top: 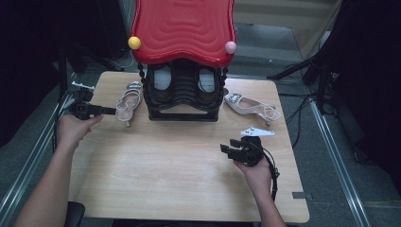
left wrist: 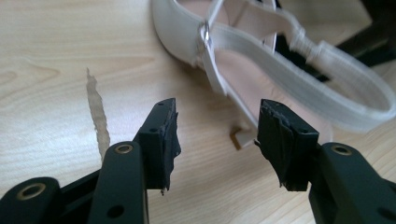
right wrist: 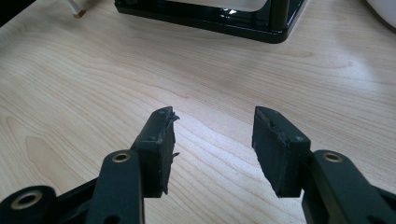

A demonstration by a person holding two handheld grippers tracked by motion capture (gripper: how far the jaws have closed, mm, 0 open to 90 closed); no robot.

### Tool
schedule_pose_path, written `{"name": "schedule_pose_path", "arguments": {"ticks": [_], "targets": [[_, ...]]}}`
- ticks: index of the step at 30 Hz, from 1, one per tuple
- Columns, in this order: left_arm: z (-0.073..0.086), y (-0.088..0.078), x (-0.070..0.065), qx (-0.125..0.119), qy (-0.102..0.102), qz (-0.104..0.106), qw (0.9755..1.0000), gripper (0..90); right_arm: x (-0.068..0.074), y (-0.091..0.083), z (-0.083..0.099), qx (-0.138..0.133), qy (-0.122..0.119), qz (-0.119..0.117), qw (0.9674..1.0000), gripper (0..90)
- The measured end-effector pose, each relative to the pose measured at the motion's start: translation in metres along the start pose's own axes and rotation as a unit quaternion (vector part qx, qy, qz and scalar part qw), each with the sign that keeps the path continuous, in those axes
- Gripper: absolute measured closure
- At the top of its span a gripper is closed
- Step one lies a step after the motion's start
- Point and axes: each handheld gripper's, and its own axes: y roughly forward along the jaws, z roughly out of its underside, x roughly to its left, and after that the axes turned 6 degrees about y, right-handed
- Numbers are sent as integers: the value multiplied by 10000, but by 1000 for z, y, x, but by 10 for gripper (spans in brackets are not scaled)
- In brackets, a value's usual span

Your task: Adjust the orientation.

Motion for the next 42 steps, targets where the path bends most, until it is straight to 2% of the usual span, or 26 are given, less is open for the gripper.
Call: {"name": "schedule_pose_path", "arguments": {"ticks": [3,6,8,10,11,15,16,19,24,33,34,38,39,42], "targets": [[-8,-2,0,134,86,-98,9998,484,-1,0,0,6,-2,10,10000,502],[-18,-6,-1,162,104,-21,9998,485,0,1,0,17,-5,12,10000,500],[-24,-6,-3,207,148,-44,9997,486,-1,1,0,16,-14,7,10000,499],[-31,-4,-4,197,91,-53,9997,486,-1,1,0,18,3,15,10000,499],[-35,-4,-4,278,135,-54,9995,486,-1,1,0,16,6,12,10000,499],[-46,1,-6,294,64,-186,9994,490,-1,0,0,0,1,18,10000,499],[-49,1,-5,409,138,-190,9989,490,-2,1,0,2,2,18,10000,499],[-54,6,-6,501,127,-238,9984,491,-2,1,0,11,1,23,10000,498],[-60,15,-9,682,248,-294,9969,491,-2,1,-1,12,-2,35,10000,496],[-64,38,-12,788,123,-389,9961,494,-2,1,-1,35,2,27,10000,494],[-64,39,-10,899,215,-407,9949,495,-2,2,-1,34,2,18,10000,494],[-63,51,-8,941,16,-447,9946,497,-1,3,-2,46,-25,23,10000,492],[-63,53,-7,1018,40,-457,9938,498,-1,3,-2,47,-20,21,10000,492],[-62,59,-4,1039,-44,-452,9935,502,-1,4,-2,57,-10,15,10000,492]]}}
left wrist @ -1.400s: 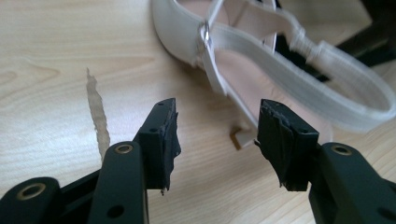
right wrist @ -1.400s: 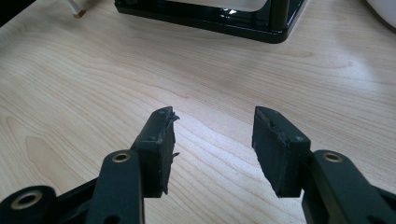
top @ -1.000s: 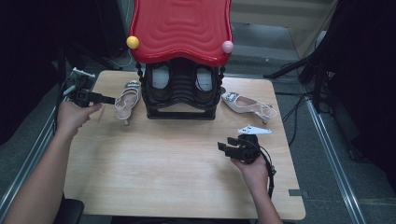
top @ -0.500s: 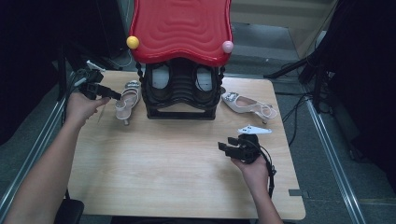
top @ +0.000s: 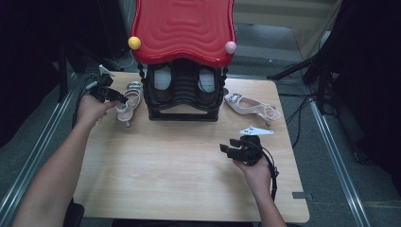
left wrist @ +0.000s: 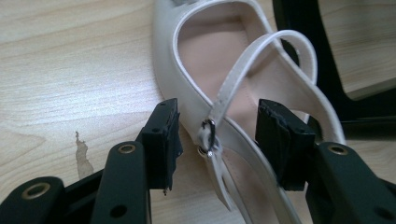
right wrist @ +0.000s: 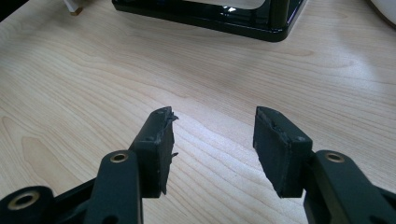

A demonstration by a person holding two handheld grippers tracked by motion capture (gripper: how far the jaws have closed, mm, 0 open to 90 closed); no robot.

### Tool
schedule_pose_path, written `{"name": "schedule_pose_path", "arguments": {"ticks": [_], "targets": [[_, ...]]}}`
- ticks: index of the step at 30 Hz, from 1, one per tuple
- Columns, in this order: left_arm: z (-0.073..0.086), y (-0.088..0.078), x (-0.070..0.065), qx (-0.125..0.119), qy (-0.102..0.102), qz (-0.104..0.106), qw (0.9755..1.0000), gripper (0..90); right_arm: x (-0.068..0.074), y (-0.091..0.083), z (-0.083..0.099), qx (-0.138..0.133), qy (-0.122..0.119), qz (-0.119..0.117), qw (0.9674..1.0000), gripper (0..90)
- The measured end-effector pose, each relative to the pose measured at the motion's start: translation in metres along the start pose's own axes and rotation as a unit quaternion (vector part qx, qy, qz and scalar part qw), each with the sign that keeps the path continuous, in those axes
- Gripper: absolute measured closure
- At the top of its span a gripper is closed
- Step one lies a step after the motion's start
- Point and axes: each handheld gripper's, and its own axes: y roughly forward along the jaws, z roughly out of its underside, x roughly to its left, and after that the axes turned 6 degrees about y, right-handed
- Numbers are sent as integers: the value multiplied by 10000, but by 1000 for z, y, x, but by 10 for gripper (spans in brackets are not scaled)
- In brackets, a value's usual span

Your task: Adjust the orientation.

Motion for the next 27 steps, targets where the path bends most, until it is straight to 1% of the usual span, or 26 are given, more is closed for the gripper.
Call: {"name": "schedule_pose_path", "arguments": {"ticks": [2,3,4,5,6,7,9,11,12,15,18,19,22,24,27], "targets": [[0,2,0,5,-2,7,10000,522,1,0,-1,30,18,6,10000,489],[-1,3,0,20,20,10,10000,544,0,1,-1,7,-12,-1,10000,489],[-1,4,0,-4,-28,33,10000,563,1,1,-1,12,-12,-7,10000,489],[-1,4,0,22,-20,3,10000,578,1,1,-1,17,-17,-6,10000,489],[-2,5,0,13,-56,-17,10000,585,1,1,-1,35,-7,-3,10000,489],[-3,5,0,56,-72,-31,10000,596,1,2,-1,36,-18,-8,10000,489],[-7,5,-1,208,-21,-104,9997,616,1,2,-1,19,-35,-22,10000,489],[-11,7,-4,303,12,-222,9993,635,1,3,-1,12,-58,-30,10000,489],[-12,7,-5,367,60,-291,9989,649,2,3,-2,17,-48,-32,10000,489],[-12,9,-4,334,80,-432,9985,701,2,3,-2,3,-36,-51,10000,488],[-11,10,-4,374,160,-589,9974,788,2,3,-2,3,-44,-52,10000,488],[-10,10,-3,381,172,-605,9973,805,2,3,-2,15,-21,-49,10000,488],[-11,8,-2,379,107,-556,9977,823,2,4,-2,14,-42,-65,10000,488],[-11,8,-2,317,-6,-545,9980,828,2,4,-2,3,-41,-68,10000,488],[-12,5,0,252,-168,-420,9987,829,1,4,-2,11,-19,-63,10000,488]]}}
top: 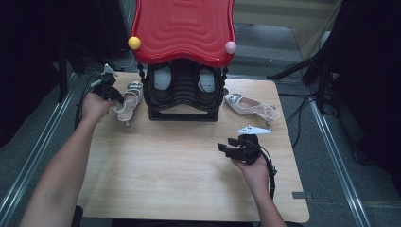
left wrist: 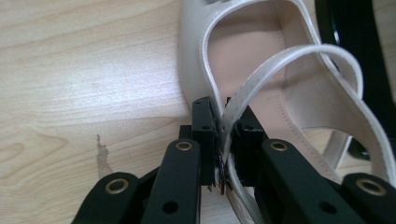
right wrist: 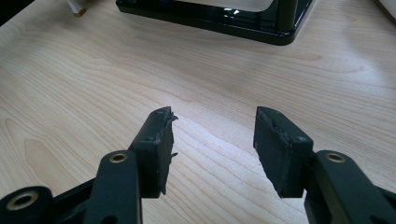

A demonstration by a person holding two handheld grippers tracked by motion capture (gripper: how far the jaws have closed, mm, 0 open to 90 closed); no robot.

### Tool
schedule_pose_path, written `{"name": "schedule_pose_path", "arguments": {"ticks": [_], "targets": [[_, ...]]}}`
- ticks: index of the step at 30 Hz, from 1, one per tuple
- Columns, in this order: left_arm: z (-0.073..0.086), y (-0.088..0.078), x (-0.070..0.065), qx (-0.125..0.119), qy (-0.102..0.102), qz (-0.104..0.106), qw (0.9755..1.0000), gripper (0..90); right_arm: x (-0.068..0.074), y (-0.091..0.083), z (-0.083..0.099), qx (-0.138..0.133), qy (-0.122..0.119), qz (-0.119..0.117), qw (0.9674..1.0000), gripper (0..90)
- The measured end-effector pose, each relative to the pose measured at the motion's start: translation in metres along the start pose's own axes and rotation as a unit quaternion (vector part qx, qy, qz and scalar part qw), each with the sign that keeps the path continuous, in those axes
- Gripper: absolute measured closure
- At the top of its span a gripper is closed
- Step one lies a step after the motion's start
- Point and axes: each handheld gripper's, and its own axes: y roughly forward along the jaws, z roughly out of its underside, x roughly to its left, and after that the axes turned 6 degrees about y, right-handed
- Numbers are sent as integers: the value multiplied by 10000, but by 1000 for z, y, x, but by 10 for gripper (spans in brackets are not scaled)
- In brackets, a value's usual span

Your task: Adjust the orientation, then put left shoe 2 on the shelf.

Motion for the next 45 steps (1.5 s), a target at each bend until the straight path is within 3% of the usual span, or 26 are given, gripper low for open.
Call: {"name": "schedule_pose_path", "arguments": {"ticks": [4,10,12,13,16,22,26,32,41,45], "targets": [[-1,-8,1,-74,-24,-33,10000,831,-1,-1,0,-27,28,4,10000,488],[2,-17,8,-183,-210,166,9995,834,0,-1,0,-29,25,-11,10000,488],[3,-22,11,-263,-209,244,9991,833,0,0,-1,-30,22,-18,10000,488],[3,-22,10,-426,-354,229,9982,833,0,0,-1,-26,6,-16,10000,488],[3,-29,12,-544,-443,272,9972,834,0,0,-1,1,5,-6,10000,486],[5,-43,18,-538,-454,448,9965,833,2,2,-2,11,-15,-24,10000,481],[3,-54,17,-550,-371,372,9971,834,2,3,-2,30,-23,-32,10000,480],[-4,-75,13,-687,-374,489,9957,833,2,2,-3,33,-19,-56,10000,480],[-15,-114,2,-998,-214,541,9933,834,4,4,-5,19,-67,-127,9999,477],[-19,-128,-2,-1065,-269,655,9918,835,7,9,-6,70,-91,-190,9998,477]]}}
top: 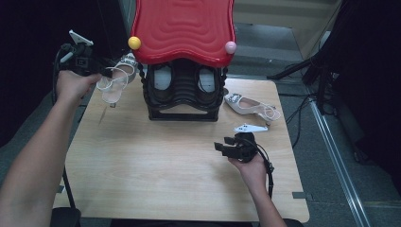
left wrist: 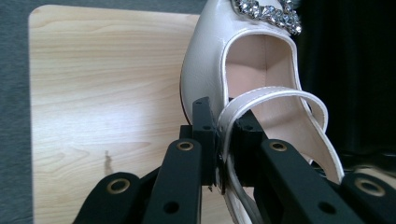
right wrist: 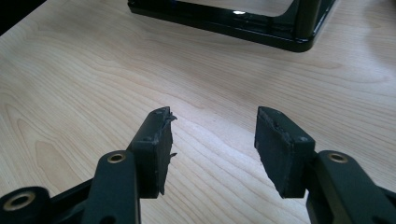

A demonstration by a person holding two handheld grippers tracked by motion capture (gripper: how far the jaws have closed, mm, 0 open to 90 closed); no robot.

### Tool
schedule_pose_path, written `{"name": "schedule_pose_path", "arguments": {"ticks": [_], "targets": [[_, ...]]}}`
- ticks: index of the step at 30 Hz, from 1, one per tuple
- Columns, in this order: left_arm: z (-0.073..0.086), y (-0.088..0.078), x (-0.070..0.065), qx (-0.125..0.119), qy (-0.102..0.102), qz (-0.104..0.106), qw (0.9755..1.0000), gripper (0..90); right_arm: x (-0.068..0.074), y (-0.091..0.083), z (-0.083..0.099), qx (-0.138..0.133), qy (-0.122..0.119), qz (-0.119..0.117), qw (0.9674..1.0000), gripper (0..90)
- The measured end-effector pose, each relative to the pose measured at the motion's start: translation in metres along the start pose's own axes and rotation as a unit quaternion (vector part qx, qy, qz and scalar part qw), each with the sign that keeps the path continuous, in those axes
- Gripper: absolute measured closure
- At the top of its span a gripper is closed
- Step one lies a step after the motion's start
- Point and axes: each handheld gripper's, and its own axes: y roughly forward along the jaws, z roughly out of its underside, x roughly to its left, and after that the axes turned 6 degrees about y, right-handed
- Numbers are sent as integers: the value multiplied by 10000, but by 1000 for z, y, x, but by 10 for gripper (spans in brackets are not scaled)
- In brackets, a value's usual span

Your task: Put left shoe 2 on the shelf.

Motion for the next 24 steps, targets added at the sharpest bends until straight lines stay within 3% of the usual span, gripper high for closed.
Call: {"name": "schedule_pose_path", "arguments": {"ticks": [5,11,24], "targets": [[-8,-17,-5,-45,73,-51,10000,834,3,4,-2,26,-40,-59,10000,476],[-15,-38,-9,-280,-51,77,9996,835,3,5,-3,36,-49,-86,9999,475],[-43,-91,-31,-543,120,29,9984,835,5,8,-3,122,-78,-89,9999,471]]}}
